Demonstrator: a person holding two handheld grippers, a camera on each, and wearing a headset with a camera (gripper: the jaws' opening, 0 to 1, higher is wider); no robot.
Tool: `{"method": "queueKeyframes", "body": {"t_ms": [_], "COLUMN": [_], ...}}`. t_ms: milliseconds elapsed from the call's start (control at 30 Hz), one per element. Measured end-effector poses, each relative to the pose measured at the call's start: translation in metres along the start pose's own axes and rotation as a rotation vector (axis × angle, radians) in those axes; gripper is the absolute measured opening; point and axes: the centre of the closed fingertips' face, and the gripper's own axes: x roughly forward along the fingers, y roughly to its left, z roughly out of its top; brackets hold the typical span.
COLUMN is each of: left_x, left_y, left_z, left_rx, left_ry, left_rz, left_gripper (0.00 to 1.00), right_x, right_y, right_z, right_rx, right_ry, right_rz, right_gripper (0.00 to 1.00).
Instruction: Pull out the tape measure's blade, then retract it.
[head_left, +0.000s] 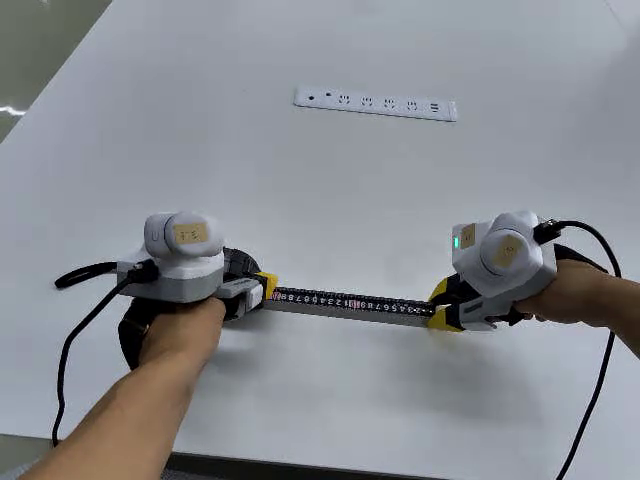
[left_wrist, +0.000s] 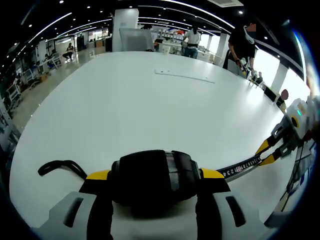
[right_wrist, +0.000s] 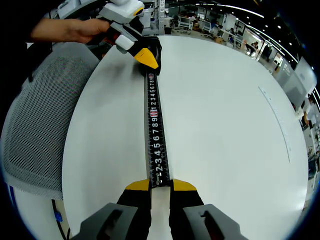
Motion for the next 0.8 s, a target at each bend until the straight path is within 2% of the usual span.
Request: {"method": "queueKeyframes", "body": {"t_ms": [800], "left_x": [-0.001], "left_y": [0.000], "left_z": [0.001], "left_rx": [0.004], "left_ry": [0.002], "left_rz": [-0.003], "left_gripper": [0.63], "right_x": [0.007], "right_y": [0.001], "right_z": [0.019], "right_rx": [0.002], "right_ry": [-0.013], "right_rz": [0.004], "right_gripper": [0.09]}}
